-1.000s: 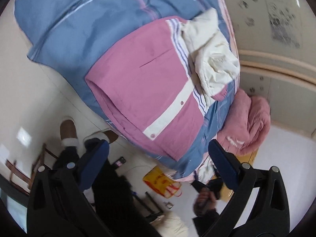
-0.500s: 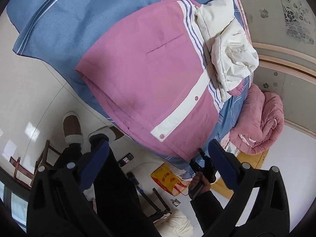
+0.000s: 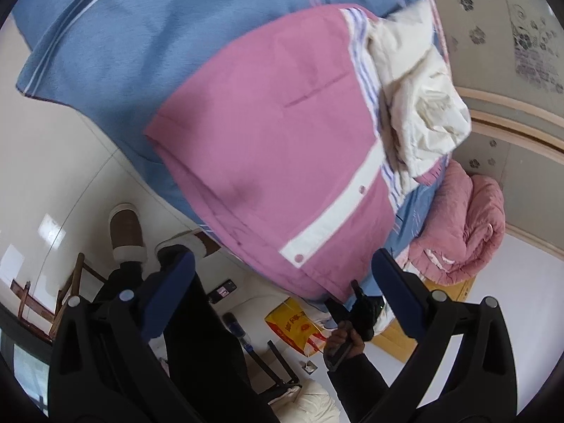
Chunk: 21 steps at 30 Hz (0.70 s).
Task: Fold large clothes
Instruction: 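Grasp the pink hem corners with both tools, rolling them sideways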
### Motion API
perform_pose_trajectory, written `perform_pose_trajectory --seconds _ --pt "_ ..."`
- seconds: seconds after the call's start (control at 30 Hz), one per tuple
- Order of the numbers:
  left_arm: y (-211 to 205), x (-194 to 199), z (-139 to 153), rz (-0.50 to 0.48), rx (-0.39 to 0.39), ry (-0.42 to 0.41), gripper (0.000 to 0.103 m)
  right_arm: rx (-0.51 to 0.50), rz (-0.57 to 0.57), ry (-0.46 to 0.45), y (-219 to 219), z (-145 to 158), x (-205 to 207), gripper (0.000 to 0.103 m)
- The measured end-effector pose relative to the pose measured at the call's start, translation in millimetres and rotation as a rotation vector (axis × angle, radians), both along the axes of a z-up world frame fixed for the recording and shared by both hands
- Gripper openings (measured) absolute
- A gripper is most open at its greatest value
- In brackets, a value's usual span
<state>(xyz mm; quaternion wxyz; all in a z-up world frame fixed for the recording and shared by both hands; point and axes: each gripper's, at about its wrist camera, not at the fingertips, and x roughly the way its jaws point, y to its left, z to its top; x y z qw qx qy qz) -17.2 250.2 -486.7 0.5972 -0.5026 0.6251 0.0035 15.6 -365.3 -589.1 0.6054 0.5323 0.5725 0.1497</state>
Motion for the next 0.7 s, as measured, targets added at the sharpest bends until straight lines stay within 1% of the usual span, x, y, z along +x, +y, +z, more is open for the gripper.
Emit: perform_pose_trajectory --seconds 0.1,0.13,0.17,0.27,0.3,0.37,0.47,0.57,0.7 --pt "4 -6 -3 0.012 -0.012 0.002 0.101 -0.004 -0.005 -0.017 13 4 0 0.072" --pt "5 -9 -3 0.006 -0.014 0.002 0.101 -0.023 -0.010 -0.015 14 3 0 0.072" --pt "5 -10 -4 0.001 -0.014 0.003 0.101 -0.065 -0.033 0.000 14 2 -1 0.072" --pt "6 -16 -6 -0.005 -0.020 0.009 0.101 -0.008 -0.138 0.008 10 -2 -12 0.073" --pt "7 -18 -6 -0.003 -0.024 0.007 0.101 0.036 -0.179 0.008 9 -3 -18 0.073" --pt "8 -21 -8 -0.004 -0.028 0.007 0.101 0.089 -0.235 0.011 10 -5 -29 0.074" --pt "9 -26 -10 -0.003 -0.033 0.009 0.101 0.141 -0.316 0.031 12 -9 -50 0.074" --pt "8 -28 -12 0.001 -0.041 0.005 0.101 0.180 -0.346 0.053 26 -14 -68 0.074" --pt "4 -28 -15 -0.006 -0.053 0.002 0.101 0.213 -0.352 0.054 45 -19 -74 0.074"
